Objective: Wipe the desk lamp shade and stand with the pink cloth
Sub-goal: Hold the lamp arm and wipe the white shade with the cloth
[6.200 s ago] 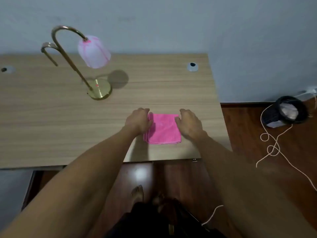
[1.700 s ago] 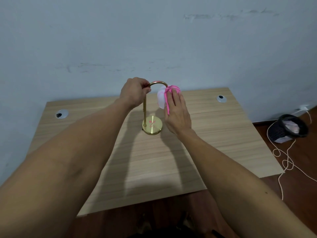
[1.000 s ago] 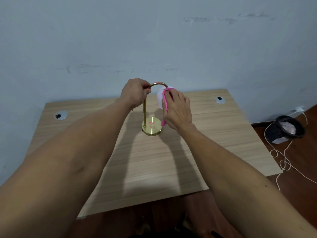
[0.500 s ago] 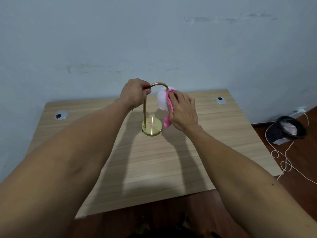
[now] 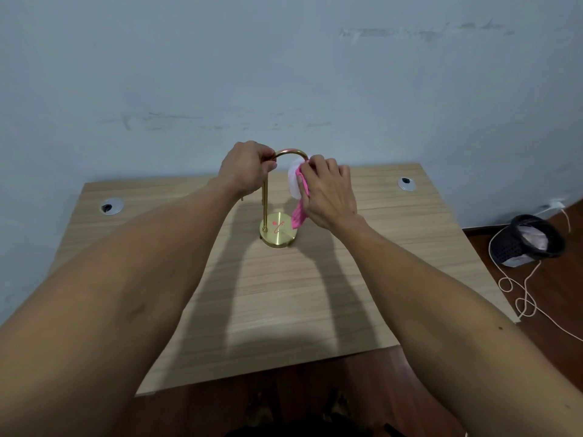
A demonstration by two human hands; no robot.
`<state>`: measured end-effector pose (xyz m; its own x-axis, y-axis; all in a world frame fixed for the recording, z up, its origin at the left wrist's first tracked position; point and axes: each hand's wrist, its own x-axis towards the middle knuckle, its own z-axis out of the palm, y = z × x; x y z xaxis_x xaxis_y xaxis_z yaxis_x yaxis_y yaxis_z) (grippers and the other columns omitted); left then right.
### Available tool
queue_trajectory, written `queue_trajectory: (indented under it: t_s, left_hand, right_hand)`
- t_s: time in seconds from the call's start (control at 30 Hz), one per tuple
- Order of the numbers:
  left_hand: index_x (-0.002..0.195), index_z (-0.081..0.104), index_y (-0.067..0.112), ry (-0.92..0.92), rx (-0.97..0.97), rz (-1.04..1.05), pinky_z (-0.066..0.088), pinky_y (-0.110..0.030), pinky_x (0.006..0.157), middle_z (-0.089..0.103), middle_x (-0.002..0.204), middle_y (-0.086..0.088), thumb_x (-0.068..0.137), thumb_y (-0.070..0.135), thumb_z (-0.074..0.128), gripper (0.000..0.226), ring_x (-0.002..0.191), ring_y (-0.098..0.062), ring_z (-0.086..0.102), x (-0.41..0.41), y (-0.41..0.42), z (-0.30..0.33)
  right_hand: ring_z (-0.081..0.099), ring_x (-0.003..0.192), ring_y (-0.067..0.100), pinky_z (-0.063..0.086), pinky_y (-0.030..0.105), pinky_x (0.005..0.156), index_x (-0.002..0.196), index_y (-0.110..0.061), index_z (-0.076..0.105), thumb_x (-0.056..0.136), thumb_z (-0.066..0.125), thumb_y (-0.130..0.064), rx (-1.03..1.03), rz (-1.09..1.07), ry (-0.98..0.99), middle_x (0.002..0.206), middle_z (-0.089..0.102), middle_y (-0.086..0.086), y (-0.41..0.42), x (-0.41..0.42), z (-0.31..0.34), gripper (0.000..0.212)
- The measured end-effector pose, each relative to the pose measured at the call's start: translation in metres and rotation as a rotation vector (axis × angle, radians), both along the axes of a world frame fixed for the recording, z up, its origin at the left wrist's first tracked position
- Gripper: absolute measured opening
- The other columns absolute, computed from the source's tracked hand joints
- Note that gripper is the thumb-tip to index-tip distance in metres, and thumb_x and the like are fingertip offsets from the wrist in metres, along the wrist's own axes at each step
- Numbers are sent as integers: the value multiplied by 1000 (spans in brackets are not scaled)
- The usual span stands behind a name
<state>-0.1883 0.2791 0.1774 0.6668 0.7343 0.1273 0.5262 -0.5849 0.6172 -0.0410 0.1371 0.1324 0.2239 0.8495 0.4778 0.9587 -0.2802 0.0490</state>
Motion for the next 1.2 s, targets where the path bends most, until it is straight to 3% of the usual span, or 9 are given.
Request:
queue_trajectory:
  t_s: [0.1, 0.27, 0.47, 0.67, 0.83, 0.97, 1.13, 1.2]
  left_hand:
    - [93, 77, 14, 1, -5, -1, 59, -48, 80, 73, 83, -14, 98, 21, 65, 14, 82, -36, 67, 0, 0, 2]
    - [94, 77, 14, -7, -8, 7, 59, -49, 81, 73, 84, -13, 97, 20, 65, 14, 83, -36, 67, 1, -1, 0]
    - [92, 76, 13, -3, -8, -14, 58, -50, 81, 73, 82, -15, 97, 20, 65, 14, 80, -35, 65, 0, 1, 1]
    - [93, 77, 15, -12, -10, -14, 58, -47, 80, 73, 84, -14, 97, 21, 65, 13, 84, -36, 67, 0, 0, 0]
    - [88, 74, 17, -12, -5, -15, 56, -46, 78, 71, 80, -14, 96, 20, 64, 14, 81, -36, 65, 0, 0, -1]
    - [89, 75, 16, -14, -13, -19, 59, -48, 80, 72, 80, -14, 96, 20, 64, 14, 81, -36, 66, 0, 1, -1]
    - [90, 76, 17, -23, -18, -34, 58, -49, 82, 72, 82, -13, 95, 21, 65, 13, 83, -36, 67, -2, 2, -2]
    - [90, 75, 17, -30, -14, -29, 58, -48, 82, 72, 82, -14, 95, 21, 65, 12, 82, -37, 66, -2, 2, -3]
  right_hand:
    - [51, 92, 27, 38, 42, 81, 122, -15, 61, 107, 36, -34, -50, -4, -20, 115, 57, 6, 9, -3, 3, 35]
    - [48, 85, 26, 33, 40, 79, 115, -13, 63, 109, 40, -32, 23, 11, -2, 103, 57, 6, -2, 10, 3, 31]
    - [51, 90, 28, 38, 43, 81, 123, -14, 61, 106, 36, -35, -58, 46, -35, 112, 57, 7, 7, 5, 3, 36]
    - [51, 86, 27, 36, 41, 79, 120, -15, 63, 108, 40, -33, -9, 62, -16, 107, 59, 7, -8, 23, 4, 31]
    - [55, 90, 30, 38, 43, 80, 121, -13, 64, 107, 42, -31, 15, 61, 45, 114, 61, 8, -13, 28, 4, 32]
    - [55, 96, 29, 33, 40, 81, 127, -17, 61, 106, 42, -33, -43, 144, -21, 124, 60, 5, -5, 15, 3, 32]
    - [55, 94, 28, 38, 41, 79, 128, -20, 61, 107, 43, -35, 1, 92, 77, 119, 60, 4, -12, 21, -2, 31]
    - [58, 97, 31, 43, 45, 83, 124, -18, 63, 109, 41, -33, 41, 11, 209, 118, 61, 5, -14, 28, -5, 31]
